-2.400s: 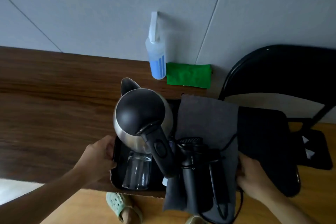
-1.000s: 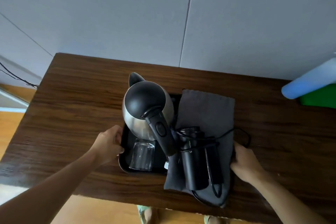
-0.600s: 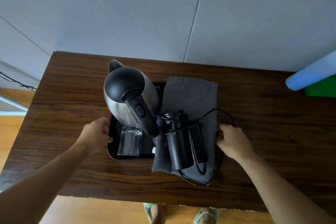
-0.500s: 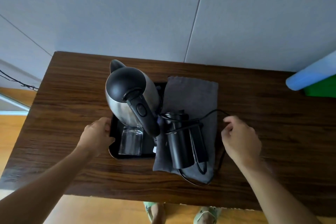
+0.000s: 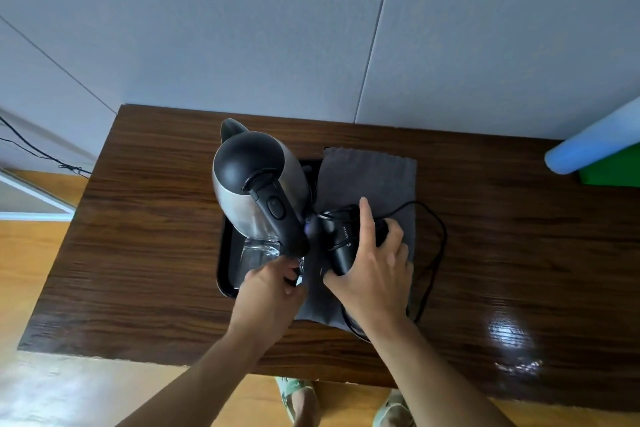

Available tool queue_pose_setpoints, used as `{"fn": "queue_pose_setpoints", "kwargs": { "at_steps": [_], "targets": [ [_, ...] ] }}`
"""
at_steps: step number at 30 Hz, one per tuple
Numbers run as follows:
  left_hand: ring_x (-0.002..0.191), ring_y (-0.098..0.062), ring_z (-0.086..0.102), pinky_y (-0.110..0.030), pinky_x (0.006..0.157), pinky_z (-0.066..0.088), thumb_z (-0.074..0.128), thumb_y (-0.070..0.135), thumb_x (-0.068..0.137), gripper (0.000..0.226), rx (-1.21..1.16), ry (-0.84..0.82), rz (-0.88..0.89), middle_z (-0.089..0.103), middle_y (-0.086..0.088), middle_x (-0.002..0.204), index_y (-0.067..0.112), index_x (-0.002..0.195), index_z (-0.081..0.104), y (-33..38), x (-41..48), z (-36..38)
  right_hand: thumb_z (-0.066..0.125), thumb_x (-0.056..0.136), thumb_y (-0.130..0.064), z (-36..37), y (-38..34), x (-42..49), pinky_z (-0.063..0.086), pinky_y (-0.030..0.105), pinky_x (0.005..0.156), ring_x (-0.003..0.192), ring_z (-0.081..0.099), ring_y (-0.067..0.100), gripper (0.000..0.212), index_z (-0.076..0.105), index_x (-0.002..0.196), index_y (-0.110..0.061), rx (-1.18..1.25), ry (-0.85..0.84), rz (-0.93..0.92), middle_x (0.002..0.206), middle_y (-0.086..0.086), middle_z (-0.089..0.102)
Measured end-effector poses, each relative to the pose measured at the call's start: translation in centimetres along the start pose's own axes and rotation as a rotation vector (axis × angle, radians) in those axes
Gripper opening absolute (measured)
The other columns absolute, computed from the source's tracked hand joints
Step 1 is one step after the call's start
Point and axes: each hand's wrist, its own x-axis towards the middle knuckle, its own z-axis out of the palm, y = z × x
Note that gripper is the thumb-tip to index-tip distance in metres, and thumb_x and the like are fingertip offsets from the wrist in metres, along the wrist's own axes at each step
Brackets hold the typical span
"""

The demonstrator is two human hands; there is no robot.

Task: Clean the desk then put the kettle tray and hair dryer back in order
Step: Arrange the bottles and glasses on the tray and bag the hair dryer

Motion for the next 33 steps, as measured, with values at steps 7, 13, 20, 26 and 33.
{"fn": "queue_pose_setpoints", "kwargs": {
  "at_steps": [7, 13, 20, 26, 33],
  "targets": [
    [0.075, -0.015, 0.068, -0.033, 0.071, 0.057, 0.079, 0.033, 0.078, 0.02, -0.015, 0.111, -0.037, 0.07, 0.014, 0.075, 0.028, 0.094, 0.068, 1.3, -0.5, 2.4, 0.079, 0.063, -0.051, -3.8, 7.7, -0.5, 0.05, 0.051, 0.097, 0.126, 0.045, 0.034, 0.125, -0.007, 0.154, -0.048, 0.08, 0.0, 0.058, 0.151, 0.01, 0.025],
    [0.072, -0.024, 0.063, -0.037, 0.072, 0.051, 0.074, 0.018, 0.082, 0.008, -0.012, 0.11, -0.074, 0.067, 0.006, 0.066, 0.019, 0.077, 0.068, 2.0, -0.9, 3.6, 0.085, 0.062, -0.047, -5.3, 16.8, 1.1, 0.049, 0.057, 0.098, 0.13, 0.042, 0.038, 0.122, 0.002, 0.152, -0.05, 0.076, 0.012, 0.24, 0.15, 0.011, 0.024],
    [0.063, 0.005, 0.06, -0.005, 0.057, 0.036, 0.079, 0.009, 0.077, 0.023, -0.005, 0.095, -0.115, 0.065, 0.017, 0.057, 0.027, 0.068, 0.067, 4.8, -1.0, 4.2, 0.089, 0.065, -0.042, -6.7, 27.2, 4.1, 0.045, 0.062, 0.101, 0.131, 0.039, 0.05, 0.115, 0.013, 0.15, -0.043, 0.04, 0.07, 0.531, 0.153, 0.019, 0.022],
    [0.065, 0.006, 0.06, -0.007, 0.059, 0.038, 0.079, 0.01, 0.078, 0.028, -0.022, 0.058, -0.121, 0.066, 0.028, 0.065, 0.031, 0.065, 0.067, 7.1, -1.8, 5.4, 0.085, 0.071, -0.046, -7.9, 32.5, 5.2, 0.044, 0.062, 0.1, 0.127, 0.038, 0.053, 0.111, 0.009, 0.151, -0.039, 0.053, 0.192, 0.672, 0.152, 0.024, 0.021],
    [0.07, -0.009, 0.064, -0.028, 0.062, 0.047, 0.077, 0.015, 0.083, 0.018, 0.029, -0.035, -0.037, 0.069, 0.009, 0.068, 0.027, 0.073, 0.066, 9.9, -2.0, 9.1, 0.078, 0.075, -0.061, -11.4, 34.2, 5.1, 0.016, 0.06, 0.122, 0.152, 0.006, 0.044, 0.123, -0.008, 0.158, -0.033, -0.075, -0.027, 0.662, 0.167, 0.02, -0.005]
  ]
}}
